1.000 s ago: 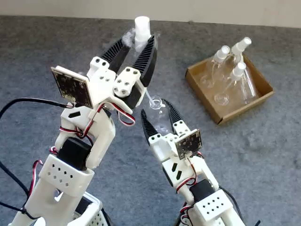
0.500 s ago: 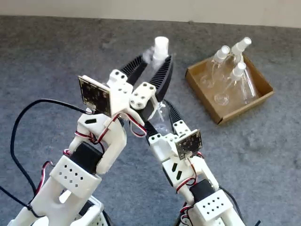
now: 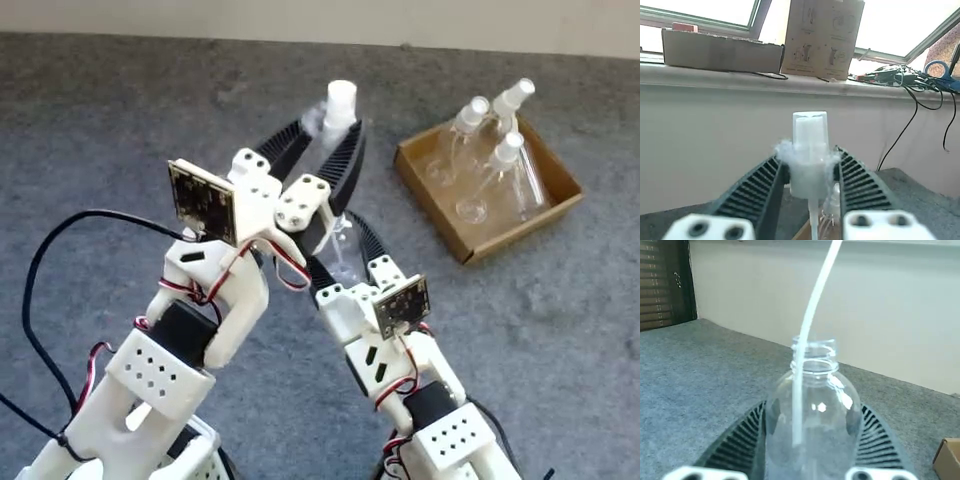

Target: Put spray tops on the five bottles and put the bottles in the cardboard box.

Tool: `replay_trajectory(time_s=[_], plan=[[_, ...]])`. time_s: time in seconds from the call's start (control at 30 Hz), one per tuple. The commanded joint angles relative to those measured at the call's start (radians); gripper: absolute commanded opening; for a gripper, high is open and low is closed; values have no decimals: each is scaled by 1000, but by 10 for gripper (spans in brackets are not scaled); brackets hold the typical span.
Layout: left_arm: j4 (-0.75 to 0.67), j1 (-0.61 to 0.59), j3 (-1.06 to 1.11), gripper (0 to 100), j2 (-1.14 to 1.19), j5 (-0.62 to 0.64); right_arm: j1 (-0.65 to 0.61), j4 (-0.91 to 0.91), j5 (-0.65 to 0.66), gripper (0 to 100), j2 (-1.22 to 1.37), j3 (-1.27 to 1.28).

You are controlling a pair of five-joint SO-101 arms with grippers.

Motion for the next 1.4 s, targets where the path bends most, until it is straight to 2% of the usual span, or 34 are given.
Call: replay_trajectory(time_s=[0.0, 0.1, 0.33, 0.5, 0.77, 0.93, 1.23, 1.37], plan=[[-20, -16, -170, 48, -19, -55, -10, -25, -2, 127, -10, 110], [-18, -42, -206, 48, -19, -118, -10, -25, -2, 127, -10, 110], [-23, -42, -139, 48, -19, -126, -10, -25, -2, 127, -10, 110], [-86, -41, -91, 48, -12, -121, -10, -25, -2, 127, -10, 110], [-89, 73, 90, 48, -19, -123, -10, -25, -2, 127, -10, 110], [-87, 82, 162, 48, -27, -121, -10, -25, -2, 127, -10, 110], [-81, 77, 375, 48, -286, -121, 47, -25, -2, 127, -15, 110], [-75, 76, 449, 48, -326, -121, 45, -25, -2, 127, -15, 110]])
